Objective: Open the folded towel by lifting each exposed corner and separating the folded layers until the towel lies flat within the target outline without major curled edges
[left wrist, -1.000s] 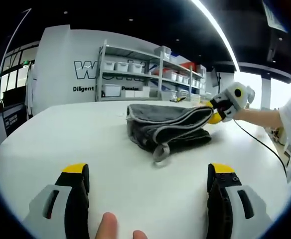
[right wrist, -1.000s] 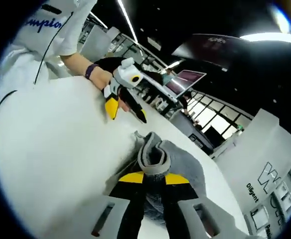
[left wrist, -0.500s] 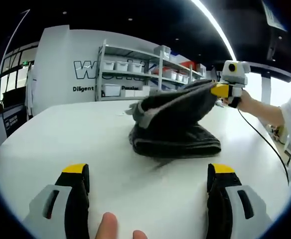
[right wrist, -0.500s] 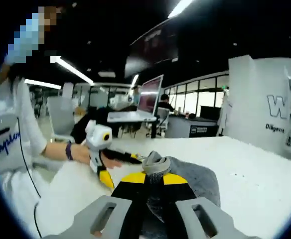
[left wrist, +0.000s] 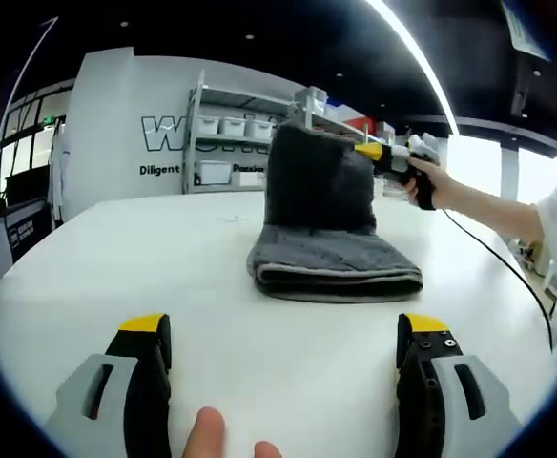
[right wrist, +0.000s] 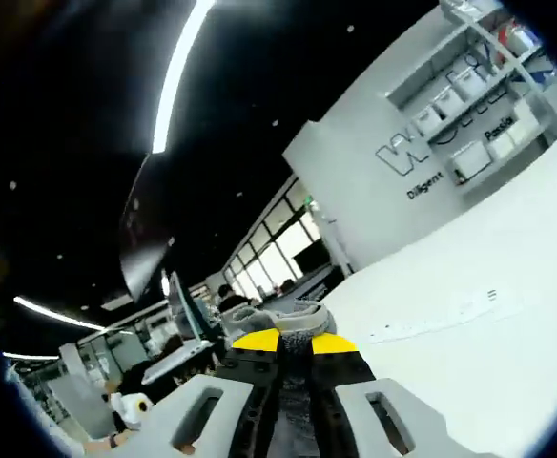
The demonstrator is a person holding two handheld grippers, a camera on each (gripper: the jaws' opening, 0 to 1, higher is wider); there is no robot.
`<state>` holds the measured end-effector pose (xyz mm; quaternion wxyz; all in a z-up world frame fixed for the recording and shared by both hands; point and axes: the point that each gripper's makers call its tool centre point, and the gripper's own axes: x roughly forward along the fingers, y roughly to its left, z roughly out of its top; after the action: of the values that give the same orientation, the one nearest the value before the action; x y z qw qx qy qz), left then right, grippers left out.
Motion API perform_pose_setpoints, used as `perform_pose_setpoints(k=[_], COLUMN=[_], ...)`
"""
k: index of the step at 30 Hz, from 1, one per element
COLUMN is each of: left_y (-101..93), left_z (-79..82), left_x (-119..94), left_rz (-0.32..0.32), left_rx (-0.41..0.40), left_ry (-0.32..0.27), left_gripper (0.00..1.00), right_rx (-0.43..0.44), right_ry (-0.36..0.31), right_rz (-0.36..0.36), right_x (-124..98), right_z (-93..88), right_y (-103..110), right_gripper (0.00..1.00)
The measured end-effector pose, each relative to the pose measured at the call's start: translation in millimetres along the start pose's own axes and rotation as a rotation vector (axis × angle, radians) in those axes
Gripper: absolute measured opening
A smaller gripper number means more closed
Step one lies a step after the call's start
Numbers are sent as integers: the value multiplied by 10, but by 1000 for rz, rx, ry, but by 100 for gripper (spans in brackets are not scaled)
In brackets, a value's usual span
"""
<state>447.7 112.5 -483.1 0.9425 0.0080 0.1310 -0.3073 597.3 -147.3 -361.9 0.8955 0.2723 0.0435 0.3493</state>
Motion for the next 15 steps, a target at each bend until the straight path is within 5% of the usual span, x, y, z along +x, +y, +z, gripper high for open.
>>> perform_pose_setpoints(k=[4, 8, 15], left_y=[-25, -51, -16], left_z=[0, -2, 2], left_x=[-5, -12, -9], left_rz=[-1, -1, -2], left_rx=[0, -1, -2], left_ry=[0, 1, 2], left_gripper=[97, 97, 97], right_rx=[-34, -173, -213], right_ry=[26, 165, 247], right_rz=[-129, -243, -319], right_x=[-63, -31, -46], right_z=[-169, -281, -362], right_y=[-381, -872, -1034], right_gripper=[5, 5, 6])
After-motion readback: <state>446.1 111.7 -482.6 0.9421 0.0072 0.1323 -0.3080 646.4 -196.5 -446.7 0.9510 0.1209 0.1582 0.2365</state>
